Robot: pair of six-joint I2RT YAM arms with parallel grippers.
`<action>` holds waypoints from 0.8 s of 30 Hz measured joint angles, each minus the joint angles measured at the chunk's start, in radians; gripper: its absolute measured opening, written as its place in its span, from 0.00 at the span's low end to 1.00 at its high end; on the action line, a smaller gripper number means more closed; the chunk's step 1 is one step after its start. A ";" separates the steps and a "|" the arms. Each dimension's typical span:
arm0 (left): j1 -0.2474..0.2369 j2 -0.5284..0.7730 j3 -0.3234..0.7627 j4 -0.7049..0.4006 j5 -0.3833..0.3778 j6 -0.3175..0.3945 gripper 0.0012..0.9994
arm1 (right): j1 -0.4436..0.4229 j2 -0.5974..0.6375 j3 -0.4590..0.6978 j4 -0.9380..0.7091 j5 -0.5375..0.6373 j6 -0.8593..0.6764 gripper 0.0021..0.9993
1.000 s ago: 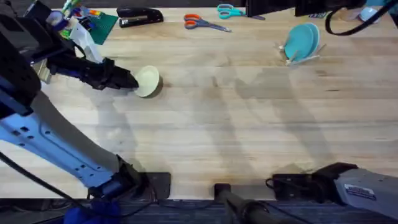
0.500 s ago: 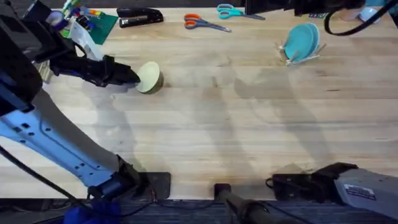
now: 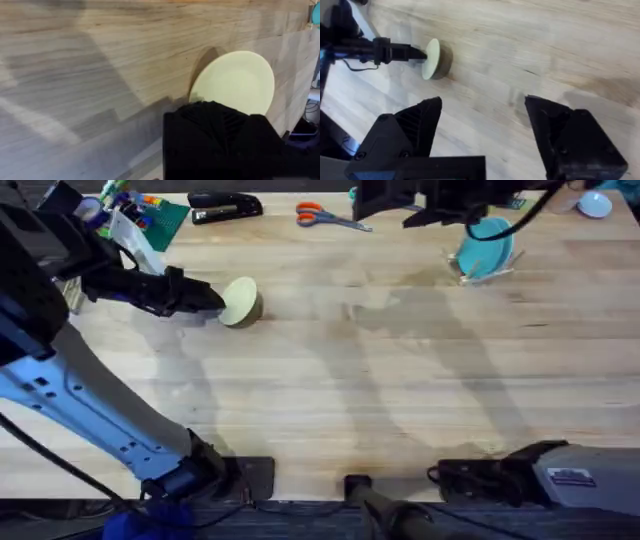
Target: Pick up the plates from the table one by one and place each into a slot on the dish rack.
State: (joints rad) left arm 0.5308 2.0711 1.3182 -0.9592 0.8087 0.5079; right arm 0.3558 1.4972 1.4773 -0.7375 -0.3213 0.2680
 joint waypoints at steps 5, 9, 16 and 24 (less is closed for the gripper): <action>0.000 0.006 0.000 0.007 0.013 0.000 0.04 | 0.029 0.008 0.000 0.051 -0.021 0.011 0.99; 0.003 0.028 0.007 0.009 0.048 0.000 0.04 | 0.049 0.008 0.000 0.071 -0.026 0.021 0.99; 0.009 0.071 0.020 0.002 0.118 -0.003 0.04 | 0.087 0.044 0.001 0.093 -0.035 0.090 1.00; 0.009 0.071 0.021 0.002 0.118 -0.004 0.04 | 0.159 0.169 0.001 0.189 -0.036 0.175 1.00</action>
State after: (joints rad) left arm 0.5396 2.1418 1.3388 -0.9573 0.9272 0.5037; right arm 0.5153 1.6663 1.4780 -0.5485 -0.3573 0.4432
